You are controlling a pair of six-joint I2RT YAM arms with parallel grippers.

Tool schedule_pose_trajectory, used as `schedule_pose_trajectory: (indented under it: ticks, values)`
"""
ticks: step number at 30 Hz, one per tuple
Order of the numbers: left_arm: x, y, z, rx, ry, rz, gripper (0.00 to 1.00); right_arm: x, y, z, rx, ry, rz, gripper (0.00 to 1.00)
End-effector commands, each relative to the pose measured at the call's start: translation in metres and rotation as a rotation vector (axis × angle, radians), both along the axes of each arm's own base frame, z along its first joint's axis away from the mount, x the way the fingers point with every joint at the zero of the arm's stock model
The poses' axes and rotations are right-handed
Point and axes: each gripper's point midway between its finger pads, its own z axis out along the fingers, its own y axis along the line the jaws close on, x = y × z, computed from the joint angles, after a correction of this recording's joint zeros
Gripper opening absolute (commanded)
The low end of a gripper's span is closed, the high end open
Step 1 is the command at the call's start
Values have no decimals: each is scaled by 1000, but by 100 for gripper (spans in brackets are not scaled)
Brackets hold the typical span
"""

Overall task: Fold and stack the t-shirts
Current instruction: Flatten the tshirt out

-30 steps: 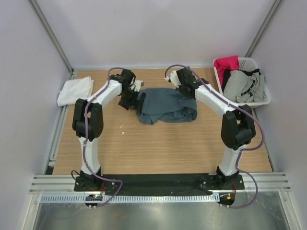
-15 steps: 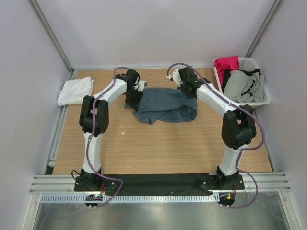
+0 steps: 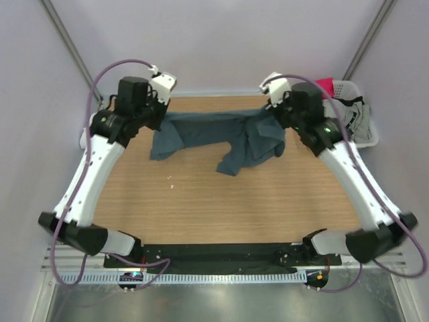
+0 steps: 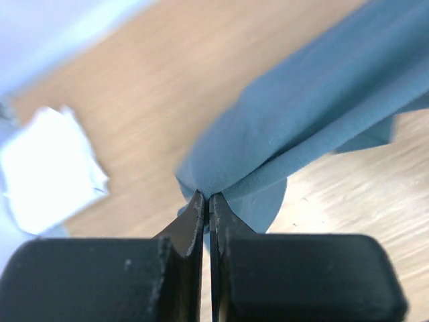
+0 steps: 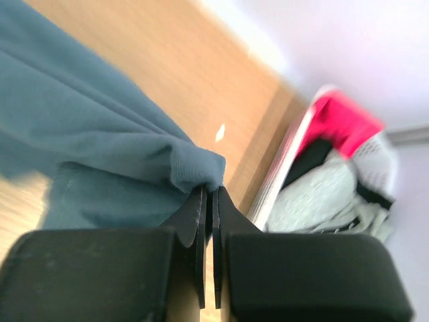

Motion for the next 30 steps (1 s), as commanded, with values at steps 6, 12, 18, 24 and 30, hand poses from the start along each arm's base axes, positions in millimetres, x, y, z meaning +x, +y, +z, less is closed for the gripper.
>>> schedule_pose_trajectory:
  ticks: [6,12,18,24,30]
  values:
    - [-30,23,93,64,-304,-4,2,-106,-2,148,318,-403,187,1]
    - [-1,12,36,159,-202,-49,3,-74,20,94,292,-245,207,1]
    - [51,16,-47,161,-13,12,8,-29,42,12,256,-113,218,1]
    - [144,52,-36,180,-140,253,66,72,22,-27,202,-144,-31,16]
    - [126,38,7,105,-214,173,77,93,-19,36,221,-288,-192,50]
